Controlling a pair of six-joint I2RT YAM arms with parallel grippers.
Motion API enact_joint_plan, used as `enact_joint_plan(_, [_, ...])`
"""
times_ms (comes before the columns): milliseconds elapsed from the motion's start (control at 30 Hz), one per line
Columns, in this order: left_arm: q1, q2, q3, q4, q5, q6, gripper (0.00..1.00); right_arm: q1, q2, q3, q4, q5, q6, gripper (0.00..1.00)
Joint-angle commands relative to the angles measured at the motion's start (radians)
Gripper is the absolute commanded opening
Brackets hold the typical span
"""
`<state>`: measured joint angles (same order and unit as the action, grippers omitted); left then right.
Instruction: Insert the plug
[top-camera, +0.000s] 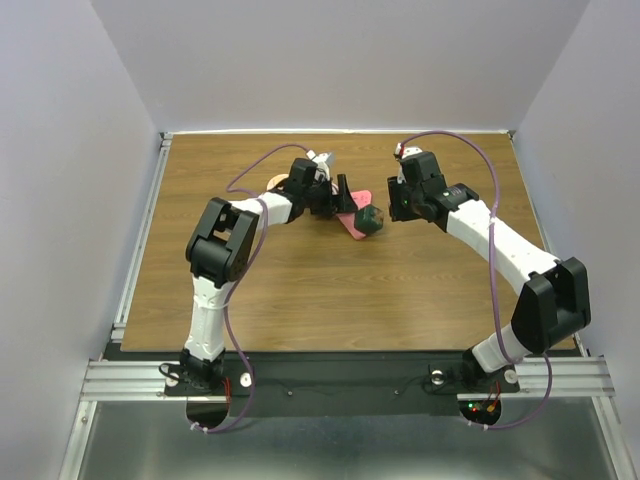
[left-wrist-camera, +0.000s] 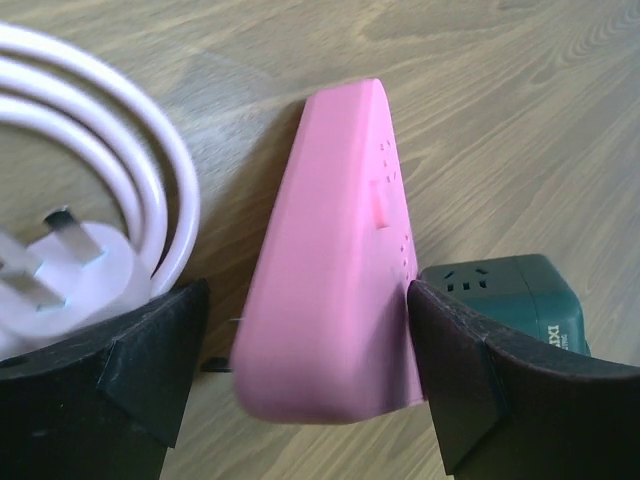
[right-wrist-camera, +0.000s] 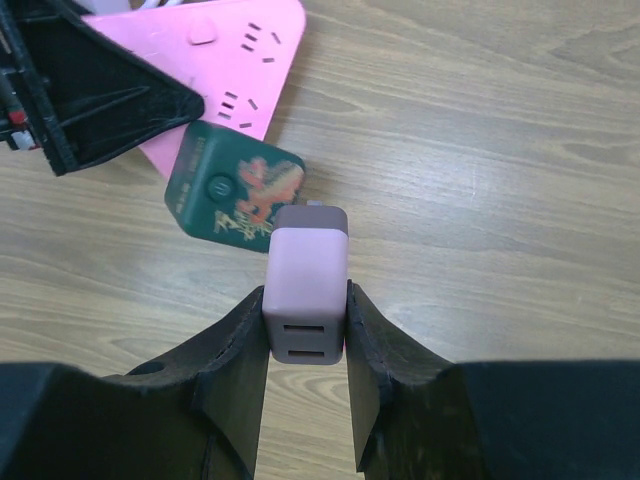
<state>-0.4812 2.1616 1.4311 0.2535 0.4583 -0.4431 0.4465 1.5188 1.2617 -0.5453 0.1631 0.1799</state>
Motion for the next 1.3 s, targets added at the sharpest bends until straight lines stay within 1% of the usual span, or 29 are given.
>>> enact_joint_plan(0, [0.029, -0.077, -0.06, -0.014, -0.081, 0.0, 0.92, 0.009, -0.012, 0.021, 0.064, -0.011, -0.008, 0.0])
enact_joint_plan(200, [0.05, -0.083, -0.093, -0.022, -0.135, -0.014, 0.92, 0.009, -0.014, 0.018, 0.067, -0.016, -0.011, 0.01])
enact_joint_plan(300, [0.05, -0.124, -0.121, -0.029, -0.155, 0.012, 0.92, 0.008, -0.017, 0.03, 0.068, -0.022, -0.016, 0.0])
enact_joint_plan(433, [0.049, -0.199, -0.201, -0.04, -0.21, 0.032, 0.92, 0.008, -0.003, 0.064, 0.068, -0.062, -0.02, 0.0])
enact_joint_plan(533, [0.049, -0.22, -0.244, -0.01, -0.202, 0.041, 0.91, 0.008, 0.041, 0.105, 0.068, -0.095, -0.022, 0.0])
enact_joint_plan(633, [0.043, -0.198, -0.238, 0.001, -0.169, 0.056, 0.89, 0.006, 0.089, 0.163, 0.068, -0.128, -0.028, 0.0])
enact_joint_plan(733, [0.024, -0.184, -0.229, 0.023, -0.152, 0.064, 0.84, 0.006, 0.122, 0.211, 0.068, -0.148, -0.034, 0.0])
enact_joint_plan(767, [0.02, -0.183, -0.225, 0.027, -0.139, 0.063, 0.77, 0.003, 0.15, 0.24, 0.065, -0.158, -0.037, 0.01])
enact_joint_plan(800, [0.016, -0.18, -0.222, 0.029, -0.132, 0.064, 0.72, 0.001, 0.162, 0.257, 0.065, -0.158, -0.036, 0.0])
enact_joint_plan(833, [0.015, -0.181, -0.219, 0.027, -0.126, 0.063, 0.67, -0.002, 0.173, 0.271, 0.064, -0.199, -0.036, 0.0])
enact_joint_plan(867, [0.012, -0.184, -0.222, 0.026, -0.121, 0.058, 0.57, -0.003, 0.188, 0.297, 0.061, -0.212, -0.034, 0.01])
enact_joint_plan(933, [0.006, -0.195, -0.238, 0.023, -0.106, 0.05, 0.51, -0.009, 0.221, 0.33, 0.05, -0.255, -0.031, 0.0])
enact_joint_plan(1167, [-0.034, -0.21, -0.296, 0.018, -0.076, 0.034, 0.48, -0.014, 0.334, 0.424, -0.045, -0.313, -0.048, 0.01])
enact_joint_plan(1233, [-0.049, -0.207, -0.31, 0.021, -0.075, 0.029, 0.45, -0.017, 0.346, 0.438, -0.067, -0.291, -0.04, 0.01])
enact_joint_plan(1267, [-0.063, -0.201, -0.311, 0.02, -0.07, 0.026, 0.41, -0.019, 0.35, 0.442, -0.085, -0.289, -0.037, 0.0])
